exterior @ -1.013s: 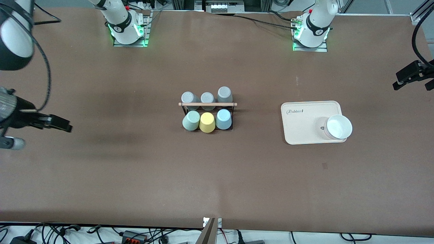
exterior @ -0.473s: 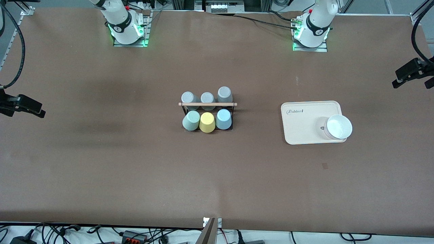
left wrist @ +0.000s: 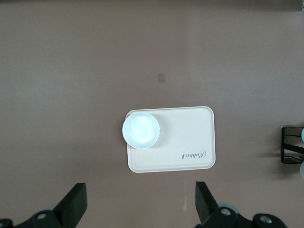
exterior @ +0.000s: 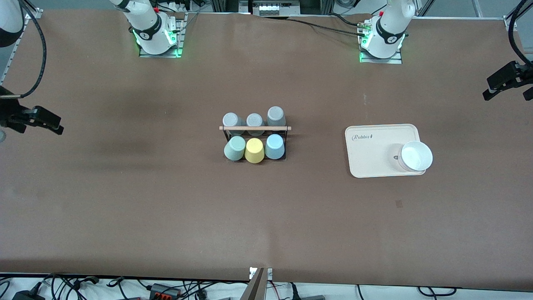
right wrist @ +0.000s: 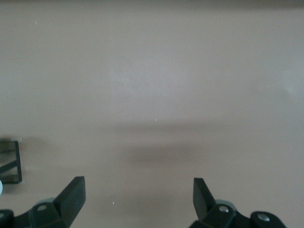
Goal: Hang scattered cups on rack with three cups
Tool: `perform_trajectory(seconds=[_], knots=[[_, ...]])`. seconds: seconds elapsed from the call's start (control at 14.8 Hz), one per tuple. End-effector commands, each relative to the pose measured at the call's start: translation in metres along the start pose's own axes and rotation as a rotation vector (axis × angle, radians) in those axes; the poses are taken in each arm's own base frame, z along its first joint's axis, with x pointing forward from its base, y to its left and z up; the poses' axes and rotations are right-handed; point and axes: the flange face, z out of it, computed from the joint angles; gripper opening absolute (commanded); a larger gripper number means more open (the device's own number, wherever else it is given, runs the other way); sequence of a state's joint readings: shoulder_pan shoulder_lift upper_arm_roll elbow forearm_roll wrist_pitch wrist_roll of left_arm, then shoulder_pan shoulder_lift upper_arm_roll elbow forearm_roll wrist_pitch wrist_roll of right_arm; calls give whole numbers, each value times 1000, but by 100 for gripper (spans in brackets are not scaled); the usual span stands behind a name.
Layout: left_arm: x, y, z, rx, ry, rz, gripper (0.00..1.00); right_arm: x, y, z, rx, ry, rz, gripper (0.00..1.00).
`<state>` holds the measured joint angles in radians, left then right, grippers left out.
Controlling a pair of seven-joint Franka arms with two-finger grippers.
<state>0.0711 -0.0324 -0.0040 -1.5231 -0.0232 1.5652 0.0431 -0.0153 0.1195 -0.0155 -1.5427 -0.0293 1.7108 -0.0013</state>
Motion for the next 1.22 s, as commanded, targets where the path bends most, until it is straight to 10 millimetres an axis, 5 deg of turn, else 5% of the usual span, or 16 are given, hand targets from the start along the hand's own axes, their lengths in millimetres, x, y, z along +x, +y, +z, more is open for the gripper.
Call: perform_trajectory(seconds=[0.0, 1.15], knots=[[-3, 6, -6, -5, -1, -5, 100, -17, 0, 8, -1, -9, -20, 100], [-4, 7, -6, -5, -1, -3, 100, -19, -4, -2, 28, -24, -20, 100]])
